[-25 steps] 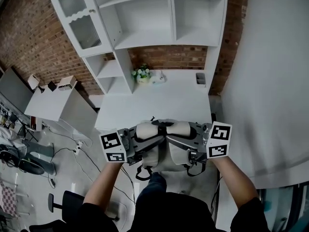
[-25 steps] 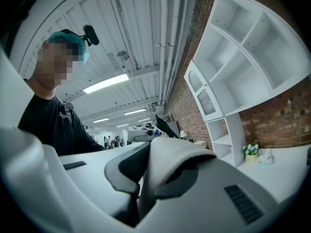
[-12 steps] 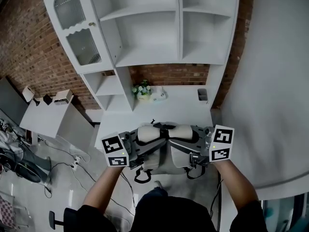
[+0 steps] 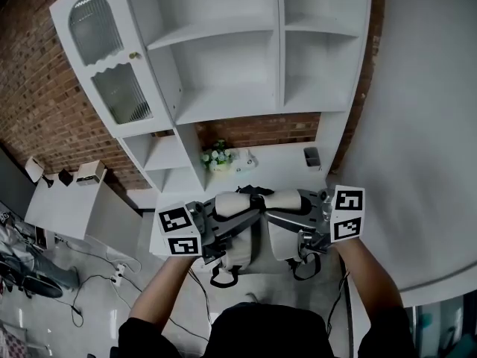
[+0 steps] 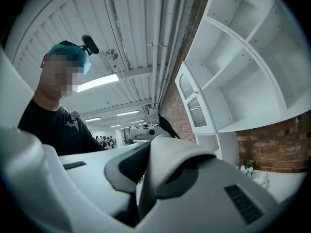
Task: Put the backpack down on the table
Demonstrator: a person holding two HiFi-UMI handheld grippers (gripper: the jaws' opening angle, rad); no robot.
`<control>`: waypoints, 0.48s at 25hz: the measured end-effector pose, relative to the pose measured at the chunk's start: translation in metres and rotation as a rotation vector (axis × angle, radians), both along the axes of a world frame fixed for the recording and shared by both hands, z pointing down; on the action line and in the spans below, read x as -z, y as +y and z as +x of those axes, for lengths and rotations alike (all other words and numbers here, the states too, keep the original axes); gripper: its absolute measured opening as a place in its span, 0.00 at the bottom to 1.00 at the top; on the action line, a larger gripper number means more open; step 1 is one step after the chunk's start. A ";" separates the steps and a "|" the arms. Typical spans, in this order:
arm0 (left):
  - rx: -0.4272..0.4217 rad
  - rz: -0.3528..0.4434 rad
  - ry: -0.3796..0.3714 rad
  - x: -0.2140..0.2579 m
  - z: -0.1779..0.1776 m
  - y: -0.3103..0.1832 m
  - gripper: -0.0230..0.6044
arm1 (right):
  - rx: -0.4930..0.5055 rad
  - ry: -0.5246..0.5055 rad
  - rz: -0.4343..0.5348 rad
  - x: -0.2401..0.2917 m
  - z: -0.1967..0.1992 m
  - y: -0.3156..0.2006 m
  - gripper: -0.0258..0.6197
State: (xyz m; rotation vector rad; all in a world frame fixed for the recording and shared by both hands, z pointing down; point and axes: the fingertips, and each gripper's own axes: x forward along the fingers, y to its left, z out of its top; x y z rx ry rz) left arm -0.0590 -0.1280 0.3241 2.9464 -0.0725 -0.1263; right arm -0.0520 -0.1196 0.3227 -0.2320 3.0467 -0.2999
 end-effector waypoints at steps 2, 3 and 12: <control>-0.017 -0.004 -0.005 -0.001 -0.003 -0.008 0.12 | -0.008 0.002 -0.007 -0.001 -0.003 -0.009 0.11; -0.024 -0.004 -0.009 -0.002 -0.004 -0.012 0.12 | -0.014 0.002 -0.011 -0.001 -0.004 -0.013 0.11; -0.077 -0.017 -0.014 -0.006 -0.023 -0.053 0.12 | -0.054 -0.047 -0.050 -0.004 -0.022 -0.058 0.11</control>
